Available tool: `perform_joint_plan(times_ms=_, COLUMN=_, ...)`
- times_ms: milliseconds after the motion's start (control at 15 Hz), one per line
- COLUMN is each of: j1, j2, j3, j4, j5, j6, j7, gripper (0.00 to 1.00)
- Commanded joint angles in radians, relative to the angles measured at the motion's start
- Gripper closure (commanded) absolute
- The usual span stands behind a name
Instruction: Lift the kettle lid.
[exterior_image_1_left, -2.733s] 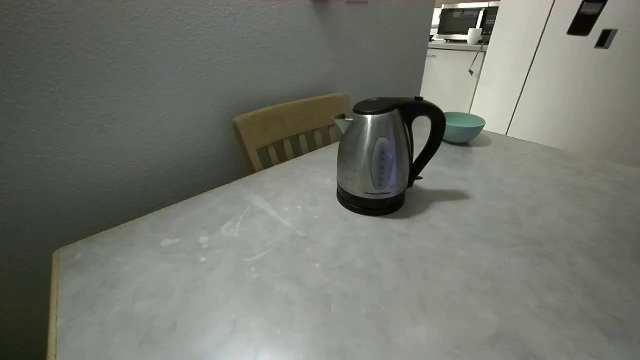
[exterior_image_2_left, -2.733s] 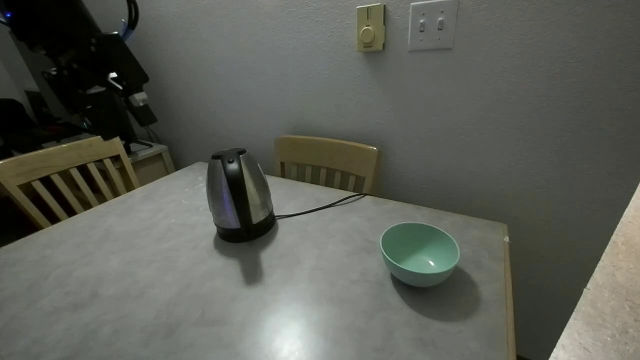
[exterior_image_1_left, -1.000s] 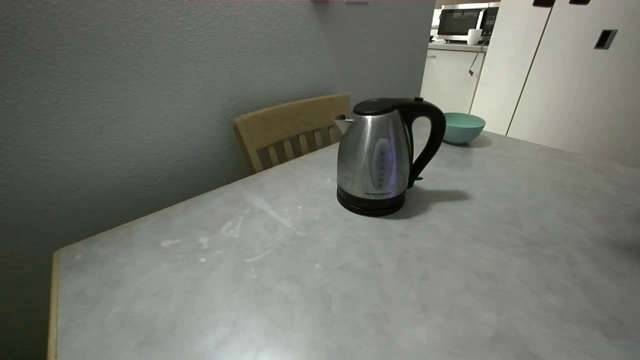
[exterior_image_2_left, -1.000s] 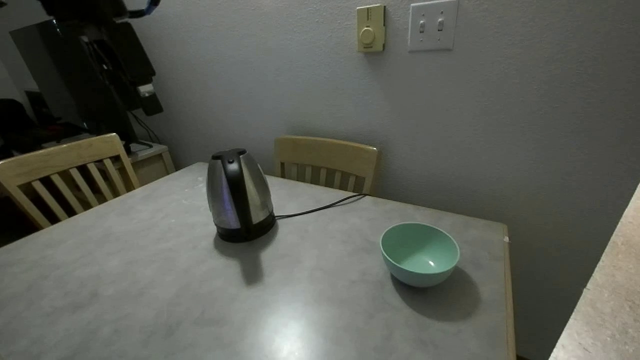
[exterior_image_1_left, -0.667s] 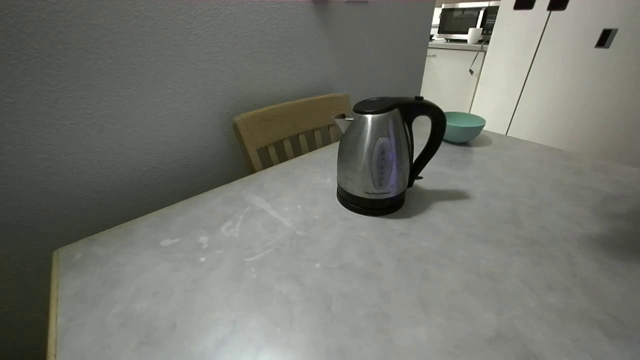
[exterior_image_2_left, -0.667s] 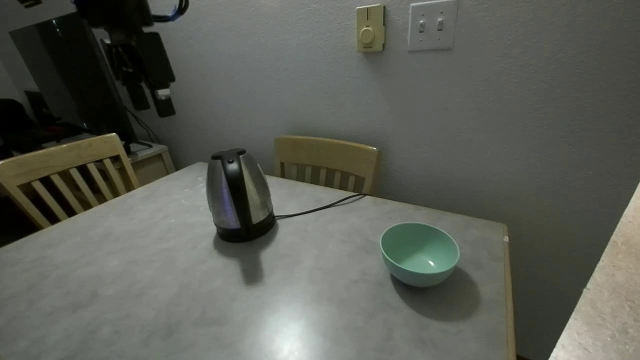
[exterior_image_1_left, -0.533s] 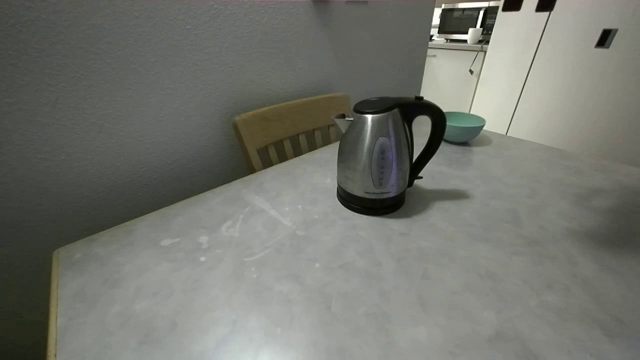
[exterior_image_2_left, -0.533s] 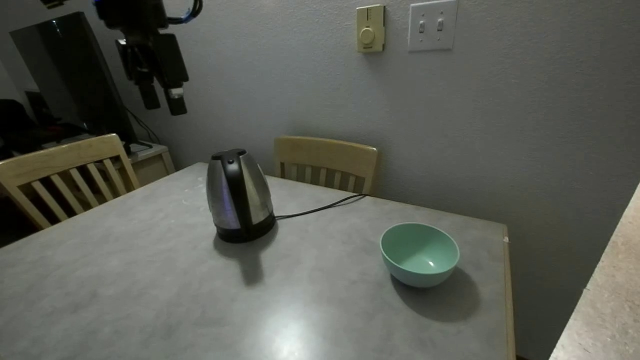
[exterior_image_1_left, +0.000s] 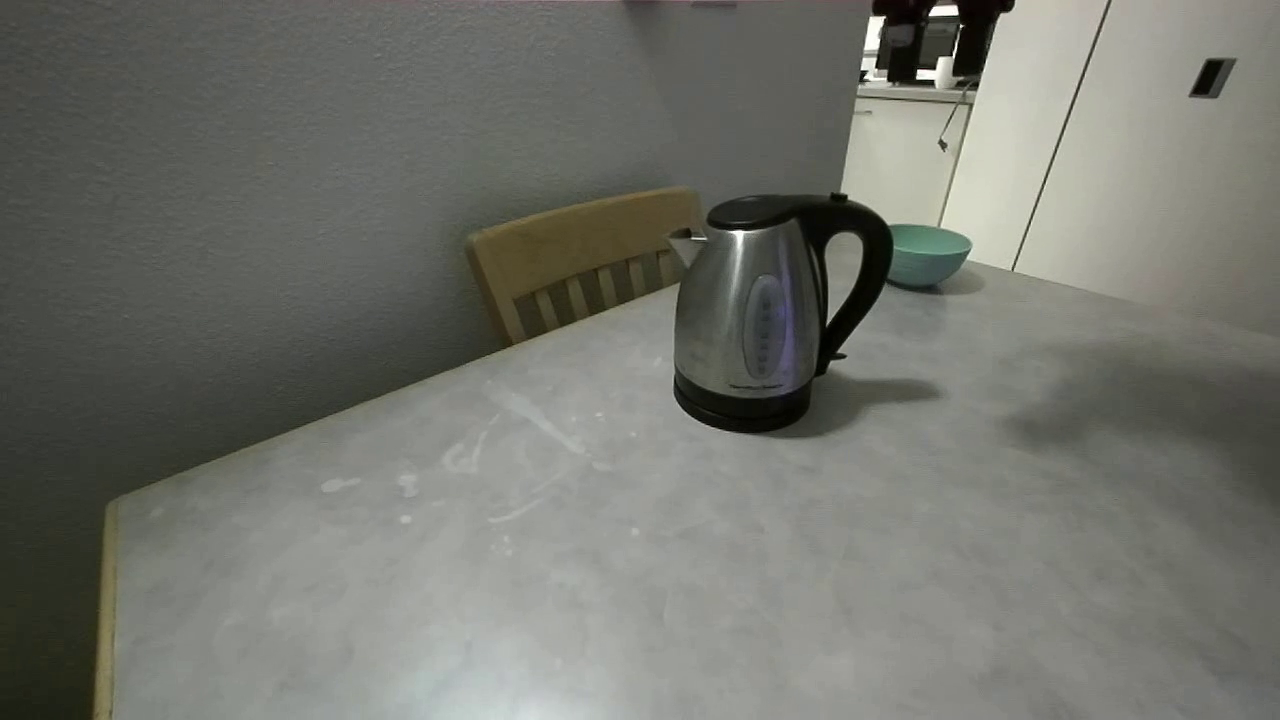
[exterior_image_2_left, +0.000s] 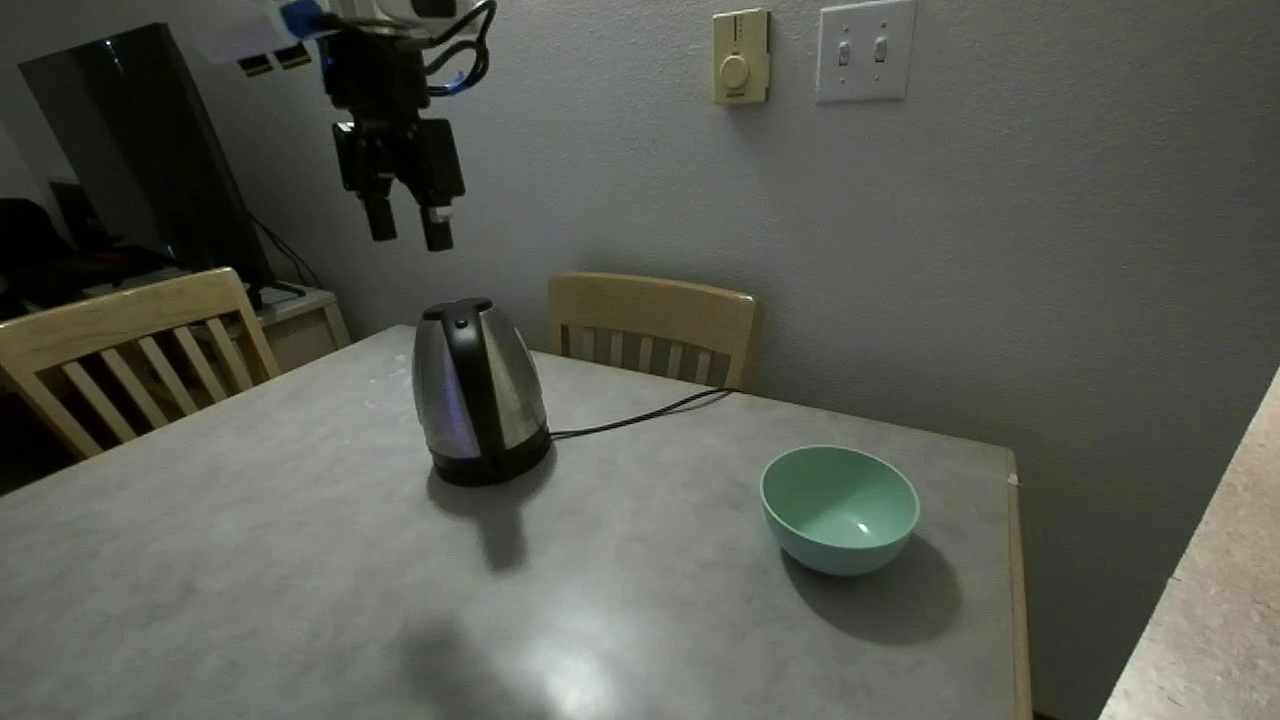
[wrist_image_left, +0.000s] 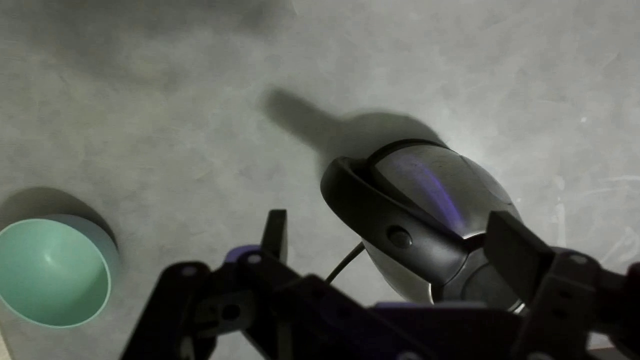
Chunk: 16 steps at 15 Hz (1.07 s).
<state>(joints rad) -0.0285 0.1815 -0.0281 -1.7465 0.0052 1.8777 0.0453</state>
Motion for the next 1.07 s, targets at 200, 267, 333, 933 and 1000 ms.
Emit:
perform_joint_plan(times_ms=200, j1=-0.005, j2=-0.023, j3=0.001, j4=-0.036, j5=0.017, j6=0.07, j7=-0.032, gripper=0.0)
perform_joint_plan(times_ms=267, j1=-0.011, j2=-0.024, j3=0.002, j4=-0.052, j5=0.047, j6=0.144, j7=-0.045, gripper=0.0)
perform_joint_plan(times_ms=333, j1=-0.016, j2=-0.012, j3=0.005, j4=-0.053, j5=0.073, j6=0.202, j7=-0.072, gripper=0.07)
perform_joint_plan(times_ms=933, j1=-0.059, j2=0.181, j3=0.02, j4=0.042, j5=0.348, j6=0.244, j7=-0.166, gripper=0.72)
perform_joint_plan(times_ms=1000, j1=-0.057, j2=0.188, j3=0.018, j4=0.046, j5=0.339, j6=0.239, j7=-0.145, gripper=0.78)
